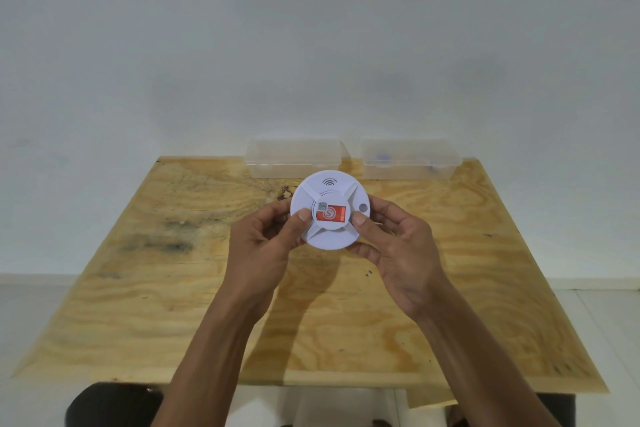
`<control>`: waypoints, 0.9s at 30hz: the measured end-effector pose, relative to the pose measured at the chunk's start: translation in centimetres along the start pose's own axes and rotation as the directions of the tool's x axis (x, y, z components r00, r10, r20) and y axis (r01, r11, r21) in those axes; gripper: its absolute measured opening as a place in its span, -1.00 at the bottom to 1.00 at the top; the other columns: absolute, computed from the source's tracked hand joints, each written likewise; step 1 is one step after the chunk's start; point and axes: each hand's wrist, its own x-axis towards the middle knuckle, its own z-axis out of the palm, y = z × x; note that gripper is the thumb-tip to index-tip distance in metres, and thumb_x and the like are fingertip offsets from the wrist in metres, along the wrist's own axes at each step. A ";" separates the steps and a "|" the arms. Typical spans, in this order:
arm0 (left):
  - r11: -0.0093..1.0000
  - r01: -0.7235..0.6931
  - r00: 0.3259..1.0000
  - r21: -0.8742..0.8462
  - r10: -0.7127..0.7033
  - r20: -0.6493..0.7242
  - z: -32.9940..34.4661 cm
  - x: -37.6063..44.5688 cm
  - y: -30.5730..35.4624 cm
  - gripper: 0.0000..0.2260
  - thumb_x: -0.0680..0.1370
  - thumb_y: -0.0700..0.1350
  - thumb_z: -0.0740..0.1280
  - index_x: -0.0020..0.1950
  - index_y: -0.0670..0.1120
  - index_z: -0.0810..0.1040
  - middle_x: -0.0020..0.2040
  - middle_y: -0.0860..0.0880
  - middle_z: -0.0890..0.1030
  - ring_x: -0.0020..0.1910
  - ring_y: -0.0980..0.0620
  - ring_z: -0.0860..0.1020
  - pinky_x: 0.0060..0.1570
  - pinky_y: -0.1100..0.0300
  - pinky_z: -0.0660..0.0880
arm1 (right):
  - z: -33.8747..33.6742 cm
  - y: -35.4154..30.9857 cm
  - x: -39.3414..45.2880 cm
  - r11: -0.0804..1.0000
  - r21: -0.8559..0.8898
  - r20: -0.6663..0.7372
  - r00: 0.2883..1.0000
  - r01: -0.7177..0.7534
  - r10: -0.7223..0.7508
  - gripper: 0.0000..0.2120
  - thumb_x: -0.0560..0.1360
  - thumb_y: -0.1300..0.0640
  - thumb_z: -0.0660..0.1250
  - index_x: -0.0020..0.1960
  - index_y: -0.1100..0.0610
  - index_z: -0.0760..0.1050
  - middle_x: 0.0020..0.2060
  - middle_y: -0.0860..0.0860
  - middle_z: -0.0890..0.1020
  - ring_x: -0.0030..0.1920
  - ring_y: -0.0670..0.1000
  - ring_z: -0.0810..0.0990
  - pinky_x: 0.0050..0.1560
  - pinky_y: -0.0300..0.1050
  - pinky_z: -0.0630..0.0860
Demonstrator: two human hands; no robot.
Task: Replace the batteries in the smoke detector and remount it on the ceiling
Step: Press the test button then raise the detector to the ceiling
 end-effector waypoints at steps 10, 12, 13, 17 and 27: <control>0.999 0.030 1.000 0.035 -0.030 0.004 0.1 -0.1 0.0 -0.79 0.55 -0.19 0.41 0.17 -0.15 0.66 0.01 -0.06 0.75 0.00 -0.02 0.71 -0.06 0.17 0.63 | 0.0 -0.1 0.0 1.000 0.009 -0.039 0.999 -0.028 0.028 -0.75 0.52 0.24 0.39 0.19 0.22 0.61 0.02 0.17 0.72 0.02 0.16 0.71 -0.11 -0.03 0.63; 0.999 0.035 0.999 0.036 -0.035 0.005 0.1 -0.2 0.0 -0.80 0.55 -0.20 0.41 0.17 -0.14 0.66 0.02 -0.05 0.75 0.01 -0.02 0.71 -0.06 0.16 0.63 | 0.0 -0.2 0.0 0.999 0.018 -0.049 0.998 -0.041 0.042 -0.76 0.52 0.24 0.39 0.18 0.24 0.60 0.00 0.18 0.73 0.00 0.16 0.71 -0.11 -0.02 0.64; 0.999 0.034 0.999 0.036 -0.035 0.005 0.2 -0.2 0.0 -0.80 0.55 -0.20 0.41 0.16 -0.13 0.67 0.01 -0.05 0.75 0.00 -0.01 0.72 -0.08 0.18 0.62 | 0.0 -0.2 0.0 0.999 0.019 -0.052 0.998 -0.046 0.047 -0.77 0.52 0.25 0.39 0.17 0.25 0.60 -0.01 0.18 0.73 -0.01 0.15 0.72 -0.12 -0.01 0.64; 0.999 0.032 0.999 0.042 -0.032 0.007 0.4 -0.3 0.0 -0.84 0.54 -0.21 0.42 0.11 -0.09 0.68 -0.04 -0.01 0.76 -0.07 0.04 0.72 -0.13 0.25 0.61 | -0.1 -0.3 0.1 0.998 0.015 -0.081 0.995 -0.061 0.062 -0.80 0.53 0.26 0.38 0.14 0.25 0.61 -0.06 0.15 0.74 -0.08 0.11 0.72 -0.18 -0.04 0.64; 0.999 0.025 1.000 0.048 -0.026 0.009 0.2 -0.2 0.1 -0.82 0.54 -0.20 0.41 0.13 -0.09 0.68 -0.02 -0.03 0.76 -0.05 0.02 0.72 -0.11 0.23 0.61 | 0.3 -0.2 0.2 0.998 -0.001 -0.112 0.991 -0.070 0.070 -0.80 0.54 0.26 0.37 0.15 0.26 0.61 -0.05 0.16 0.73 -0.09 0.11 0.72 -0.20 -0.05 0.63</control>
